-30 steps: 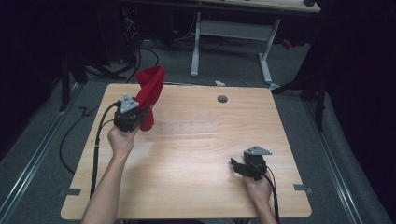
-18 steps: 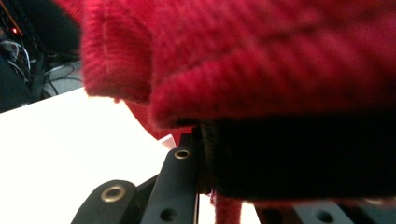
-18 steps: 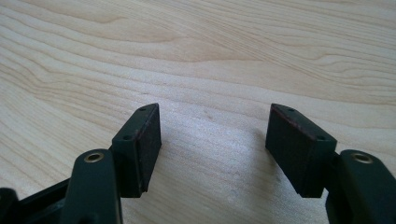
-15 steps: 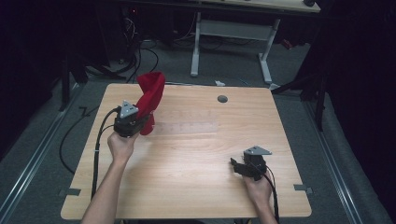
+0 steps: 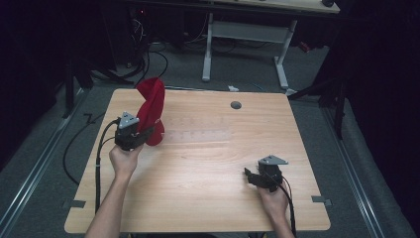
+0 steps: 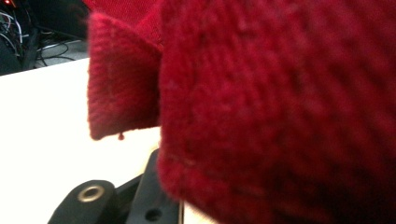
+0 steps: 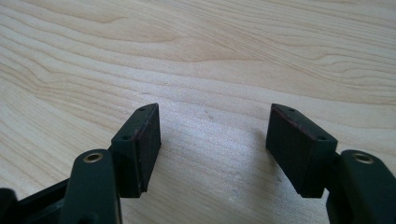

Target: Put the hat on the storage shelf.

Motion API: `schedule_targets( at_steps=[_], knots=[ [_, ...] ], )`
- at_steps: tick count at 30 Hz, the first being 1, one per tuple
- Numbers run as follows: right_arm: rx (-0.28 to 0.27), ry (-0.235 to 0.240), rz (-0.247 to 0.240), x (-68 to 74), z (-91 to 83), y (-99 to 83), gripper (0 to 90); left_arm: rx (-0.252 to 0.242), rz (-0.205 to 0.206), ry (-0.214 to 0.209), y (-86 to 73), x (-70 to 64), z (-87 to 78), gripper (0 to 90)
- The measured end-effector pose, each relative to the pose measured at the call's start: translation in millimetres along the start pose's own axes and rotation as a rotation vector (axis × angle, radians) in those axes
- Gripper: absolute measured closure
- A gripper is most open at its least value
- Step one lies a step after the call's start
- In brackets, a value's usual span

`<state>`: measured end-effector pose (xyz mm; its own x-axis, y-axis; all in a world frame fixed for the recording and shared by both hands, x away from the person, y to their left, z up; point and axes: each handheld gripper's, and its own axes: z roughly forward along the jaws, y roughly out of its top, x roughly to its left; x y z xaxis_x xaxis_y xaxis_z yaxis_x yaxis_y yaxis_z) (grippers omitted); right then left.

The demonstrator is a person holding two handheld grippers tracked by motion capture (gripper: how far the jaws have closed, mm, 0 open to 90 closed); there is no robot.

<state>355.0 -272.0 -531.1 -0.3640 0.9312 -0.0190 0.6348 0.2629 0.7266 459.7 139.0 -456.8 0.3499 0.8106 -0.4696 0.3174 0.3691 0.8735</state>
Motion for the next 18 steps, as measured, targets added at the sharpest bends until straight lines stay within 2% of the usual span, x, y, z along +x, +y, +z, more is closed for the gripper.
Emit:
schedule_targets(
  at_steps=[1, 3, 5, 13, 18],
  knots=[
    [0.0, 0.0, 0.0, 0.0, 0.0, 0.0, 35.8, -0.001, 0.001, 0.007, -0.2, 0.5, -0.3, 65.2],
    [0.0, 0.0, 0.0, 0.0, 0.0, 0.0, 35.8, -0.001, -0.004, 0.018, 0.1, 1.9, -1.1, 62.5],
    [0.0, 0.0, 0.0, 0.0, 0.0, 0.0, 35.8, 0.0, 0.0, 0.024, 0.9, 1.9, -2.1, 53.4],
    [0.0, 0.001, 0.0, 0.0, 0.0, 0.0, 35.8, 0.009, 0.008, 0.03, 1.9, -2.8, -6.7, 40.4],
    [0.0, 0.001, 0.0, -0.1, 0.0, 0.0, 35.8, 0.008, 0.012, 0.028, 2.9, -5.7, -9.6, 37.6]
  ],
)
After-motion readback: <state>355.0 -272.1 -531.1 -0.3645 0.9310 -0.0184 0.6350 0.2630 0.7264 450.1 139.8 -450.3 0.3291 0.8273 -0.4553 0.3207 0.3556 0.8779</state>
